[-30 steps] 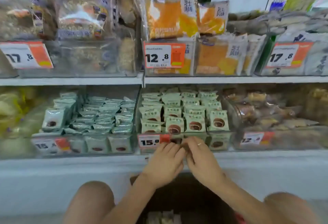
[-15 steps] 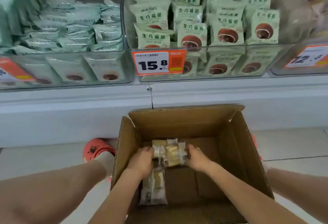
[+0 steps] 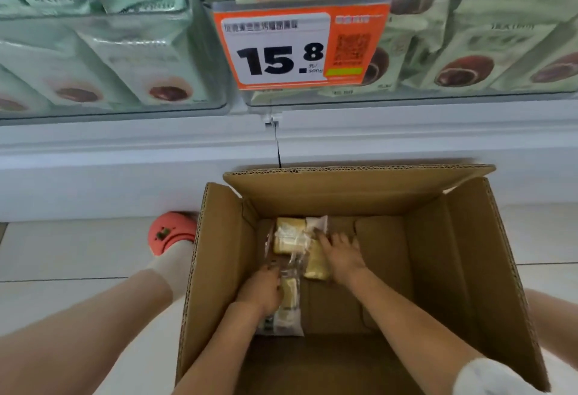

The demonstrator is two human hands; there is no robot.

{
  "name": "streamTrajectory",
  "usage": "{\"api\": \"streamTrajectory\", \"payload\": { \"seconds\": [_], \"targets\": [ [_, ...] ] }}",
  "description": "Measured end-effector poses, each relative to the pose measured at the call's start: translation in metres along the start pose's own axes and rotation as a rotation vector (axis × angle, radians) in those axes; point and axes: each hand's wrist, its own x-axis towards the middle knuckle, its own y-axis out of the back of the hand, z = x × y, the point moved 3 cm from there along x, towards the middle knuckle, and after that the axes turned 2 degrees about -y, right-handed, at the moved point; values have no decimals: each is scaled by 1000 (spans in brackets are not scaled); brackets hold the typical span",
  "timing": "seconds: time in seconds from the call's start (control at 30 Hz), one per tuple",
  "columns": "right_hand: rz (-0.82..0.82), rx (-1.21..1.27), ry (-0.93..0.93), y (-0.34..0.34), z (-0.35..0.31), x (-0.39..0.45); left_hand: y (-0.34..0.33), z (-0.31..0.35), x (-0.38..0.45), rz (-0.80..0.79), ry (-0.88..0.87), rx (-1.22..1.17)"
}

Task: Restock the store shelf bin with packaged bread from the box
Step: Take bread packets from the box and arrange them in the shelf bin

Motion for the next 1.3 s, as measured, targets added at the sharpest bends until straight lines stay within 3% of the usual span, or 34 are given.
{"api": "streamTrajectory", "payload": {
  "seconds": [0.17, 0.4, 0.47, 0.57, 0.67, 0.73, 0.83, 0.93, 1.03, 1.1, 1.2, 1.3],
  "targets": [
    [-78, 170, 41, -20, 3, -26, -29, -5, -6, -135, 71, 20],
    [-210, 428, -29, -50, -3, -46, -47, -2, -23, -174, 102, -7],
    [-219, 341, -7, -47, -4, -49, -55, -3, -26, -184, 111, -34],
    [-273, 11, 116, -37, -6, -55, -66, -1, -35, -216, 111, -67],
    [-308, 28, 169, -41, -6, -64, -69, 0, -42, -213, 123, -124],
    [-322, 181, 164, -43, -5, -73, -68, 1, -41, -179, 163, -267],
    [-238, 263, 192, -37, -5, -83, -62, 3, -41, -101, 387, -872],
    [-26, 296, 212, -19, -7, -100, -57, 7, -51, -200, 570, -1358],
    [290, 238, 281, -8, -14, -121, -44, 14, -57, -327, 432, -1753],
    [413, 213, 378, -11, -19, -132, -29, 19, -58, -297, 267, -1906],
    [360, 312, 504, -18, -19, -146, -19, 20, -61, -173, 155, -1671],
    [283, 450, 468, -24, -16, -157, -19, 12, -67, -61, 69, -1496]
  ]
}}
